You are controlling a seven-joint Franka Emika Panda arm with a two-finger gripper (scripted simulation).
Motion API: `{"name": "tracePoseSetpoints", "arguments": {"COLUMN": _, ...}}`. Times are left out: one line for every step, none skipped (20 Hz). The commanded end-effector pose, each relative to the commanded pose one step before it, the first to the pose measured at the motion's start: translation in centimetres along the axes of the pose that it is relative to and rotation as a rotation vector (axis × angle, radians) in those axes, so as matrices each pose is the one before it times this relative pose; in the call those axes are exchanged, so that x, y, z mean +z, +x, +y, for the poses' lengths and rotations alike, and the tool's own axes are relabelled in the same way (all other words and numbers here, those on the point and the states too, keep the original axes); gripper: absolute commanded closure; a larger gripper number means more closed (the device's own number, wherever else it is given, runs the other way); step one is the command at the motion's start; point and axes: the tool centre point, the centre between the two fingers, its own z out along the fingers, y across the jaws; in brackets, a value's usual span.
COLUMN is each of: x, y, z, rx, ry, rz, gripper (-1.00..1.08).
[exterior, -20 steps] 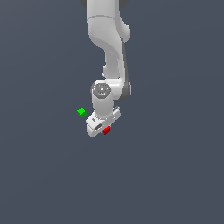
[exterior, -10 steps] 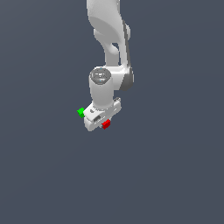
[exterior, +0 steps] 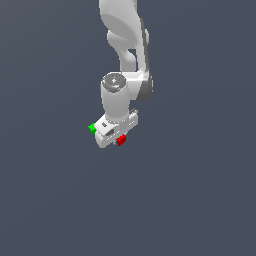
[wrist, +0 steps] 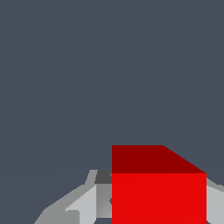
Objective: Stack the red cube on top of the green cube.
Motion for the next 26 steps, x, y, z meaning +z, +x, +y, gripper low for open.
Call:
{"name": "tracePoseSetpoints", "arguments": {"x": 0.101, "y": -0.469, "z": 0.088, "rx": 0.00061, "ry": -0.00032, "rz": 0.00015, "gripper": 1.08}}
{"name": "tracePoseSetpoints", "arguments": {"x": 0.082, "y": -0.309, "z": 0.038, "rx": 0.0, "ry": 0.0, "rz": 0.0, "gripper": 1.08}}
{"name": "tracePoseSetpoints", "arguments": {"x": 0.098, "y": -0.369, "z": 0.045, "rx": 0.0, "ry": 0.0, "rz": 0.0, "gripper": 1.08}}
{"name": "tracePoseSetpoints", "arguments": {"x": 0.114, "y": -0.431, "z": 0.053, "rx": 0.0, "ry": 0.0, "rz": 0.0, "gripper": 1.08}}
{"name": "tracePoseSetpoints", "arguments": {"x": 0.131, "y": -0.497, "z": 0.062, "rx": 0.0, "ry": 0.0, "rz": 0.0, "gripper": 1.08}}
{"name": "tracePoseSetpoints", "arguments": {"x": 0.15, "y": -0.565, "z": 0.071, "rx": 0.0, "ry": 0.0, "rz": 0.0, "gripper": 1.08}}
{"name": "tracePoseSetpoints", "arguments": {"x": 0.169, "y": -0.638, "z": 0.081, "rx": 0.0, "ry": 0.0, "rz": 0.0, "gripper": 1.08}}
{"name": "tracePoseSetpoints", "arguments": {"x": 0.189, "y": -0.713, "z": 0.091, "rx": 0.0, "ry": 0.0, "rz": 0.0, "gripper": 1.08}}
{"name": "tracePoseSetpoints", "arguments": {"x": 0.219, "y": -0.812, "z": 0.128, "rx": 0.00066, "ry": 0.00017, "rz": -0.0001, "gripper": 1.08}}
{"name": "tracePoseSetpoints", "arguments": {"x": 0.227, "y": -0.854, "z": 0.112, "rx": 0.0, "ry": 0.0, "rz": 0.0, "gripper": 1.08}}
{"name": "tracePoseSetpoints", "arguments": {"x": 0.244, "y": -0.92, "z": 0.122, "rx": 0.0, "ry": 0.0, "rz": 0.0, "gripper": 1.08}}
{"name": "tracePoseSetpoints", "arguments": {"x": 0.261, "y": -0.981, "z": 0.133, "rx": 0.0, "ry": 0.0, "rz": 0.0, "gripper": 1.08}}
{"name": "tracePoseSetpoints", "arguments": {"x": 0.277, "y": -1.039, "z": 0.144, "rx": 0.0, "ry": 0.0, "rz": 0.0, "gripper": 1.08}}
{"name": "tracePoseSetpoints", "arguments": {"x": 0.285, "y": -1.066, "z": 0.152, "rx": 0.0, "ry": 0.0, "rz": 0.0, "gripper": 1.08}}
{"name": "tracePoseSetpoints", "arguments": {"x": 0.278, "y": -1.04, "z": 0.152, "rx": 0.0, "ry": 0.0, "rz": 0.0, "gripper": 1.08}}
{"name": "tracePoseSetpoints", "arguments": {"x": 0.27, "y": -1.007, "z": 0.149, "rx": 0.0, "ry": 0.0, "rz": 0.0, "gripper": 1.08}}
{"name": "tracePoseSetpoints", "arguments": {"x": 0.26, "y": -0.97, "z": 0.146, "rx": 0.0, "ry": 0.0, "rz": 0.0, "gripper": 1.08}}
{"name": "tracePoseSetpoints", "arguments": {"x": 0.251, "y": -0.932, "z": 0.145, "rx": 0.0, "ry": 0.0, "rz": 0.0, "gripper": 1.08}}
{"name": "tracePoseSetpoints", "arguments": {"x": 0.242, "y": -0.896, "z": 0.146, "rx": 0.0, "ry": 0.0, "rz": 0.0, "gripper": 1.08}}
{"name": "tracePoseSetpoints", "arguments": {"x": 0.233, "y": -0.855, "z": 0.148, "rx": 0.0, "ry": 0.0, "rz": 0.0, "gripper": 1.08}}
{"name": "tracePoseSetpoints", "arguments": {"x": 0.247, "y": -0.805, "z": 0.152, "rx": 0.00018, "ry": 0.00026, "rz": -0.00062, "gripper": 1.08}}
{"name": "tracePoseSetpoints", "arguments": {"x": 0.201, "y": -0.733, "z": 0.136, "rx": 0.0, "ry": 0.0, "rz": 0.0, "gripper": 1.08}}
{"name": "tracePoseSetpoints", "arguments": {"x": 0.182, "y": -0.662, "z": 0.124, "rx": 0.0, "ry": 0.0, "rz": 0.0, "gripper": 1.08}}
{"name": "tracePoseSetpoints", "arguments": {"x": 0.163, "y": -0.592, "z": 0.113, "rx": 0.0, "ry": 0.0, "rz": 0.0, "gripper": 1.08}}
{"name": "tracePoseSetpoints", "arguments": {"x": 0.145, "y": -0.523, "z": 0.102, "rx": 0.0, "ry": 0.0, "rz": 0.0, "gripper": 1.08}}
{"name": "tracePoseSetpoints", "arguments": {"x": 0.126, "y": -0.454, "z": 0.093, "rx": 0.0, "ry": 0.0, "rz": 0.0, "gripper": 1.08}}
